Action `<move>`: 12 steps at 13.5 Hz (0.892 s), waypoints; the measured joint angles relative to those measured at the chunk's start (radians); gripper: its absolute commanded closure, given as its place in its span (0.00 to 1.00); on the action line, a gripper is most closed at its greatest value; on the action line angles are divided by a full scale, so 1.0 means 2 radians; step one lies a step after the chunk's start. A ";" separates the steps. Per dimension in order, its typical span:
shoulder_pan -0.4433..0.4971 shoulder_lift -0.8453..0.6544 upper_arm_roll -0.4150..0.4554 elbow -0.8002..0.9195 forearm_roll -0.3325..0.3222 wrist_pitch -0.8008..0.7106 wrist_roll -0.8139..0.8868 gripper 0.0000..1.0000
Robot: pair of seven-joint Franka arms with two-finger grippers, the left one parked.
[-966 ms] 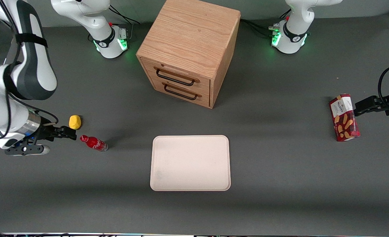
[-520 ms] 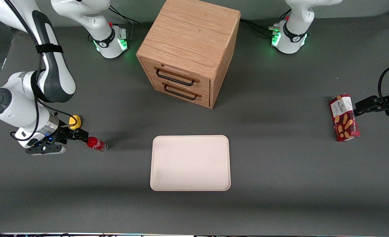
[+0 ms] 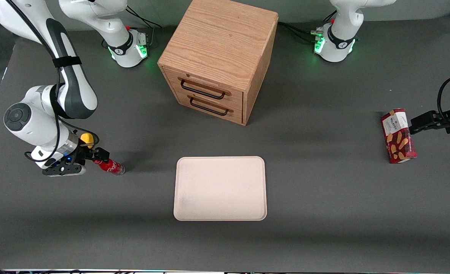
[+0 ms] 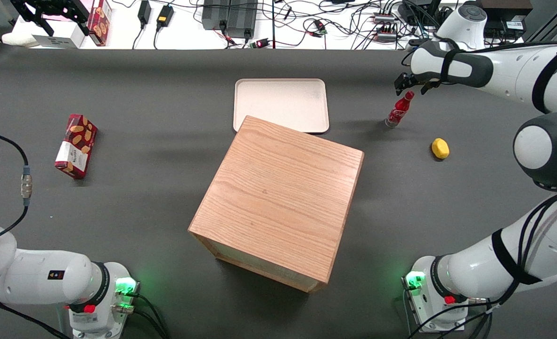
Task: Place coke bottle on tray
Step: 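Close the right gripper on the bottle's cap end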
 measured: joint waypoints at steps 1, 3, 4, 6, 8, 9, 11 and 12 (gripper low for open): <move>0.000 0.000 0.000 -0.002 0.000 0.000 0.000 0.00; 0.000 0.000 0.000 -0.002 0.000 0.000 0.000 0.07; 0.000 0.000 0.000 -0.002 0.000 0.000 0.000 0.27; 0.000 0.000 0.000 -0.002 0.000 0.000 0.000 0.79; 0.000 0.000 0.000 -0.002 0.000 0.000 0.000 1.00; 0.000 0.000 0.000 -0.002 0.000 0.000 0.000 1.00; 0.000 0.000 0.000 -0.002 0.000 -0.003 0.000 1.00; 0.000 0.000 0.000 -0.002 0.000 -0.004 0.000 1.00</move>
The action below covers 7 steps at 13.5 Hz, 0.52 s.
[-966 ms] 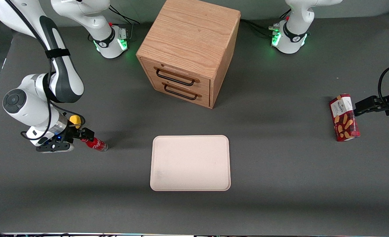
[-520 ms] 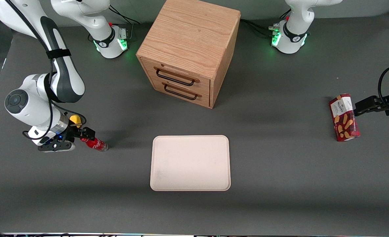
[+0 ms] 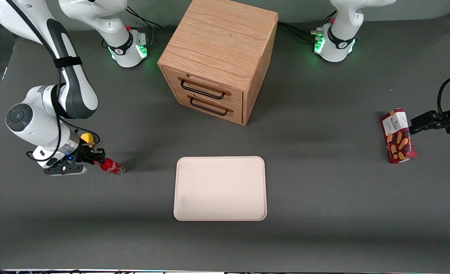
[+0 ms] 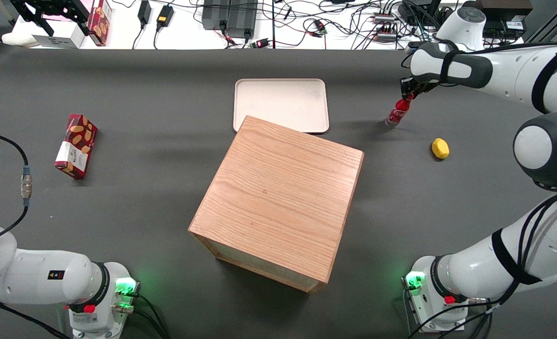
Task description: Place coke bottle on tray
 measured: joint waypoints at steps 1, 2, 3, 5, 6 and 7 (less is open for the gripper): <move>0.000 0.000 0.000 0.000 0.000 0.000 0.000 1.00; 0.000 0.000 0.000 0.001 0.000 0.000 0.000 1.00; 0.000 0.000 0.000 0.004 0.000 -0.004 0.000 1.00; 0.000 -0.001 0.000 0.036 0.000 -0.056 0.000 1.00; 0.000 -0.002 0.000 0.066 0.000 -0.096 0.000 1.00; 0.000 -0.005 0.000 0.096 0.000 -0.133 0.000 1.00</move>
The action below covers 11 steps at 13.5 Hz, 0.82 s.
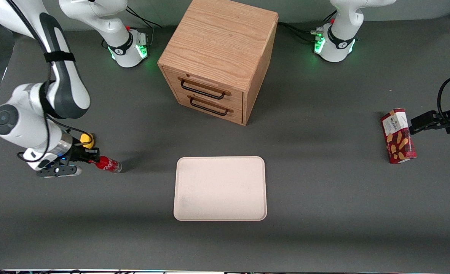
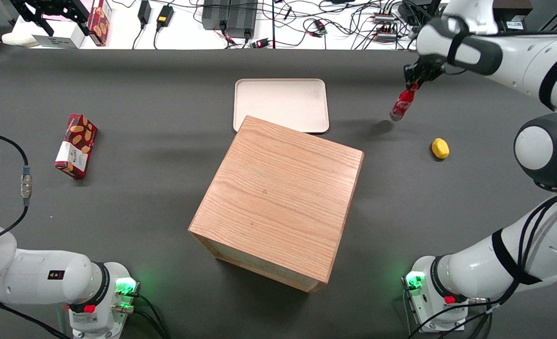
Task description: Place coke bottle on tray
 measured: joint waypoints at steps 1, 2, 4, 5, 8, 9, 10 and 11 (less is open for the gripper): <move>0.000 -0.003 0.000 0.030 0.000 -0.035 0.000 1.00; 0.000 -0.005 0.000 0.060 0.000 -0.071 0.000 1.00; -0.001 -0.009 0.000 0.118 0.000 -0.143 0.000 1.00; -0.001 -0.011 0.000 0.144 0.000 -0.176 0.000 1.00; -0.001 -0.015 0.000 0.215 0.000 -0.263 0.000 1.00; -0.001 -0.016 0.000 0.234 0.000 -0.279 0.000 1.00; 0.000 -0.016 0.000 0.246 0.000 -0.287 0.000 1.00; 0.003 -0.015 0.000 0.250 0.000 -0.288 0.002 1.00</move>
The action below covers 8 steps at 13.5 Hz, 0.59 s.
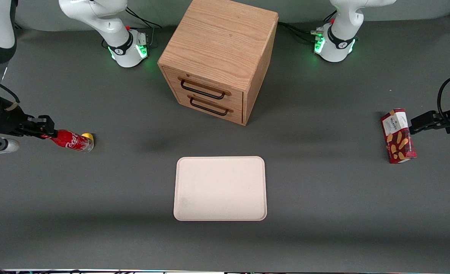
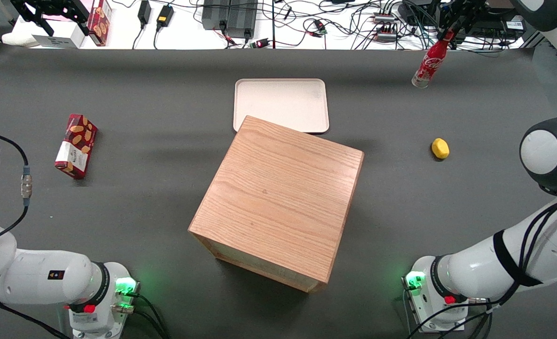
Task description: Place coke bottle on tray
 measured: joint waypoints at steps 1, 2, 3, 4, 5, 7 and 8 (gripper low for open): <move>0.007 0.005 0.000 0.003 0.000 0.000 0.008 1.00; 0.019 0.015 0.001 0.013 0.000 0.000 0.025 1.00; 0.037 0.028 0.001 0.030 0.000 0.000 0.046 1.00; 0.056 0.043 0.002 0.049 0.000 0.000 0.070 1.00; 0.073 0.059 0.002 0.068 0.000 0.000 0.095 1.00; 0.100 0.092 0.005 0.105 0.001 0.000 0.149 1.00; 0.111 0.112 0.010 0.124 0.001 0.000 0.183 1.00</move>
